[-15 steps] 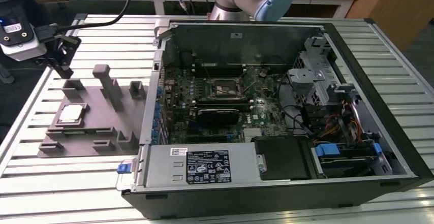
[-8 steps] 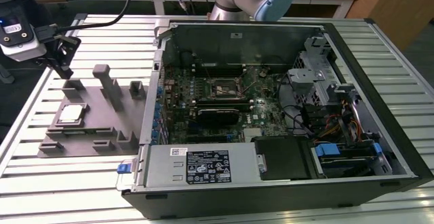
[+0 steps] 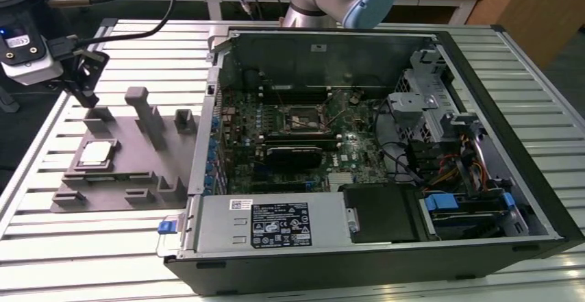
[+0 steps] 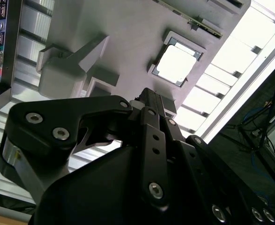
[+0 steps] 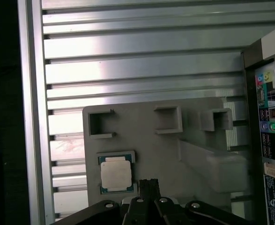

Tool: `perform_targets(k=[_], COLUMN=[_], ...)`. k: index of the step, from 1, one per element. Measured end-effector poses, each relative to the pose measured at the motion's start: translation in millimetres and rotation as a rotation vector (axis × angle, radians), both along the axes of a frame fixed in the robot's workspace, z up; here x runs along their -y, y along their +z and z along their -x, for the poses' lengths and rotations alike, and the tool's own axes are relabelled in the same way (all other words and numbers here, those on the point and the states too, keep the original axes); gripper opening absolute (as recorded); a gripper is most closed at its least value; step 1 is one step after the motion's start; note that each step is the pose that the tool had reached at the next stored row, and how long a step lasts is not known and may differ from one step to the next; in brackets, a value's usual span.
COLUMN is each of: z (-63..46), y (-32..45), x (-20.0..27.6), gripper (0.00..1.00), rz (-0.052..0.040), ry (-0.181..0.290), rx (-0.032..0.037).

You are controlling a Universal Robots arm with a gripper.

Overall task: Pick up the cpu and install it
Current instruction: 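Pick up the cpu and move it towards the insertion slot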

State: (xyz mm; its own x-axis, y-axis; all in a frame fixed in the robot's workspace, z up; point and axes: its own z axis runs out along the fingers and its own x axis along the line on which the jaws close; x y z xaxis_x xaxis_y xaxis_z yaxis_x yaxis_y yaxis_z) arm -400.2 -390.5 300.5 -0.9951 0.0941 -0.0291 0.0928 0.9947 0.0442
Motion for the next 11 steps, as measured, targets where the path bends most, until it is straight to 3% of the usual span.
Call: perform_targets(k=[11], z=[2.7], y=[-6.2], x=[0.0], gripper=[0.11], rz=[0.0], ry=[0.0], rx=[0.0])
